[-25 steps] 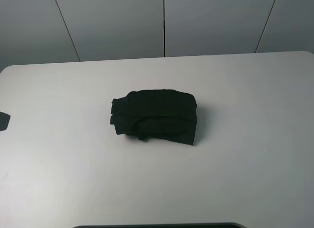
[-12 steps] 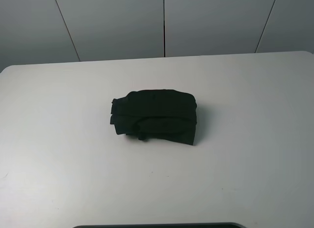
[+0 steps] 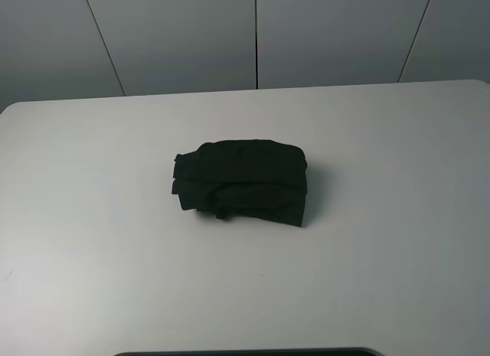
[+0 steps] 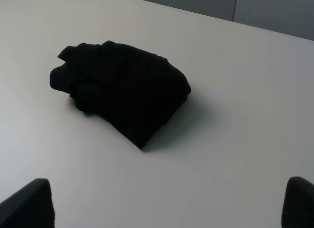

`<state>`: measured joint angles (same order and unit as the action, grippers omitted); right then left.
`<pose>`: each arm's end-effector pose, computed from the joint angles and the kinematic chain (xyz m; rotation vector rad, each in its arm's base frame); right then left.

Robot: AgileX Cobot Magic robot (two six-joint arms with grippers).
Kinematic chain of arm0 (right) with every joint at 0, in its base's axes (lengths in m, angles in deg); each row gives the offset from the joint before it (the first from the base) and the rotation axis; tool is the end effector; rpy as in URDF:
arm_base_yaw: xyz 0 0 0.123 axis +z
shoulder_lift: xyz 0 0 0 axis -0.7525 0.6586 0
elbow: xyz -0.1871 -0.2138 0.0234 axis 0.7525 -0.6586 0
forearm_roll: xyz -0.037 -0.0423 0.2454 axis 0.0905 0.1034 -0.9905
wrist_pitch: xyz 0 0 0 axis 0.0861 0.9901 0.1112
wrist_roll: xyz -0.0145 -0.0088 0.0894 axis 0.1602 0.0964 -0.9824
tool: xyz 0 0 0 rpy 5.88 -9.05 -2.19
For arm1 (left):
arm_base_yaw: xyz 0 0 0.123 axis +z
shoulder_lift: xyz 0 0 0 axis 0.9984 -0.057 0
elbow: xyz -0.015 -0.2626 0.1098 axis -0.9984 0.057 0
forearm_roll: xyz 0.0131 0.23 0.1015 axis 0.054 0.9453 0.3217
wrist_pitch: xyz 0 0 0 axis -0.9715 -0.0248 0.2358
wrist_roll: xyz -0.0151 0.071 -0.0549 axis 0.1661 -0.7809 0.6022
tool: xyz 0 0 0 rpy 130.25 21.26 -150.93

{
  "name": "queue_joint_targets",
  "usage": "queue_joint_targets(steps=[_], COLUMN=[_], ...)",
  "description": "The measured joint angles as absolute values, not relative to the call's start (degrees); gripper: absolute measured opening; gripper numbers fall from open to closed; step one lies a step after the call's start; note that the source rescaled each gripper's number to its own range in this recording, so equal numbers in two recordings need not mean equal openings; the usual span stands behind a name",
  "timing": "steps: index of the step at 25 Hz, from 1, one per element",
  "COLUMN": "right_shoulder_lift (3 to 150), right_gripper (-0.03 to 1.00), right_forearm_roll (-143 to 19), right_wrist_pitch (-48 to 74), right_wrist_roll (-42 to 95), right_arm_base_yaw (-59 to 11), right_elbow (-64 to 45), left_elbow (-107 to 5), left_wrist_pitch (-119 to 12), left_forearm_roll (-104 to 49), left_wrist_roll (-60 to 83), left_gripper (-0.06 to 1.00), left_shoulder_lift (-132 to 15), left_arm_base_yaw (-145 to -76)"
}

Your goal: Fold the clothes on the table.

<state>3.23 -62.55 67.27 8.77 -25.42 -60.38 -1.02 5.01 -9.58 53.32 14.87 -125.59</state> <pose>-0.0125 0.0077 0.2784 -0.5241 2.0212 0.3741 -0.0023 0.0106 0.2798 0.5557 2.0045 -0.3981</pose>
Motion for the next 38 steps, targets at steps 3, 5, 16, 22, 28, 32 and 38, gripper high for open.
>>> queue_joint_targets(steps=[3, 5, 16, 22, 28, 32, 38], right_shoulder_lift=[3.2, 3.2, 3.2, 3.2, 3.2, 3.2, 3.2], right_gripper=[1.00, 1.00, 1.00, 1.00, 1.00, 1.00, 1.00], right_forearm_roll=[-62.5, -62.5, -62.5, -61.5, -60.7, -60.7, -60.6], right_wrist_pitch=[67.3, 67.3, 67.1, 67.1, 67.1, 66.9, 66.9], right_wrist_roll=[8.8, 8.8, 9.3, 9.3, 9.3, 9.4, 9.4], right_arm_base_yaw=[-25.4, -25.4, -33.7, -41.8, -42.2, -42.2, -43.7], right_elbow=[-60.4, -60.4, -60.4, -60.4, -60.4, -60.4, -60.4], left_elbow=[-1.0, -1.0, -1.0, -1.0, -1.0, -1.0, -1.0], left_wrist_pitch=[5.0, 5.0, 4.9, 4.8, 4.8, 4.8, 4.8], left_forearm_roll=[-9.6, -9.6, -9.7, -9.7, -9.6, -9.6, -9.6], left_wrist_roll=[53.2, 53.2, 53.1, 53.0, 53.0, 53.0, 53.0], left_gripper=[0.96, 0.96, 0.96, 0.96, 0.96, 0.96, 0.96], left_shoulder_lift=[14.9, 14.9, 14.9, 14.9, 14.9, 14.9, 14.9], left_arm_base_yaw=[-125.6, -125.6, -114.7, -100.8, -93.7, -93.6, -93.6])
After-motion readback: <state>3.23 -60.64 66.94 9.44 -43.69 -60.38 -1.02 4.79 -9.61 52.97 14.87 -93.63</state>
